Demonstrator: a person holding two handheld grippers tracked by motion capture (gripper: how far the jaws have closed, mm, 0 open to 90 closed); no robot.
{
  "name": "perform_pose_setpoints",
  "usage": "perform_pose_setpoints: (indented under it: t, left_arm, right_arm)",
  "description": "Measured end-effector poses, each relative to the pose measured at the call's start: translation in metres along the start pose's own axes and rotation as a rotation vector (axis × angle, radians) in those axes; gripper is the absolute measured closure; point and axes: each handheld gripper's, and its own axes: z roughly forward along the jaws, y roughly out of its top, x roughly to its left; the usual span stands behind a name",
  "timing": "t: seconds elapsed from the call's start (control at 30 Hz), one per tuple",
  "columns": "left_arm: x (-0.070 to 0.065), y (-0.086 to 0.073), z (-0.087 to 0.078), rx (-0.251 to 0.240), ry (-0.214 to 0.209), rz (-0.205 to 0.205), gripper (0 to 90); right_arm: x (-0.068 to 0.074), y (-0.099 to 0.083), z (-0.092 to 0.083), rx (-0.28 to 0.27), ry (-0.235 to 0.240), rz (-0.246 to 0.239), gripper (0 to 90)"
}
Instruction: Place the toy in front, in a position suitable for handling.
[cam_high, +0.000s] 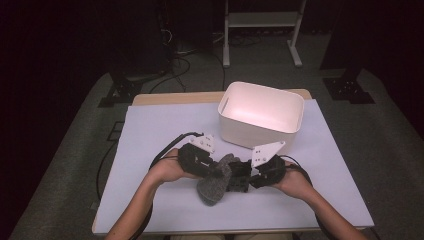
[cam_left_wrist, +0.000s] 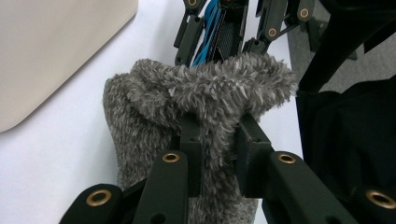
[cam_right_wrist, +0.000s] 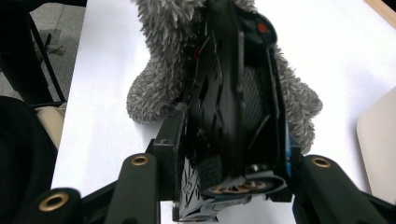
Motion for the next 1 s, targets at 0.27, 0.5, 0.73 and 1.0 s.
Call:
perform_pose_setpoints:
  t: [0.27, 0.5, 0.73, 1.0]
  left_arm:
    - [0.002, -0.003, -0.003, -0.007, 0.002, -0.015, 76.2]
    - [0.002, 0.000, 0.004, 0.016, 0.010, -0.001, 76.2]
    - [0.002, -0.002, 0.009, 0.030, 0.001, -0.008, 76.2]
    - [0.004, -0.005, 0.009, 0.010, -0.020, -0.013, 76.6]
  right_arm:
    - [-0.001, 0.010, 0.003, 0.058, 0.005, 0.005, 56.0]
    - [0.001, 0.014, 0.004, 0.138, -0.032, -0.015, 52.9]
    - [-0.001, 0.008, 0.007, 0.153, -0.021, 0.022, 51.8]
    - [-0.002, 0.009, 0.006, 0.152, 0.016, 0.029, 54.6]
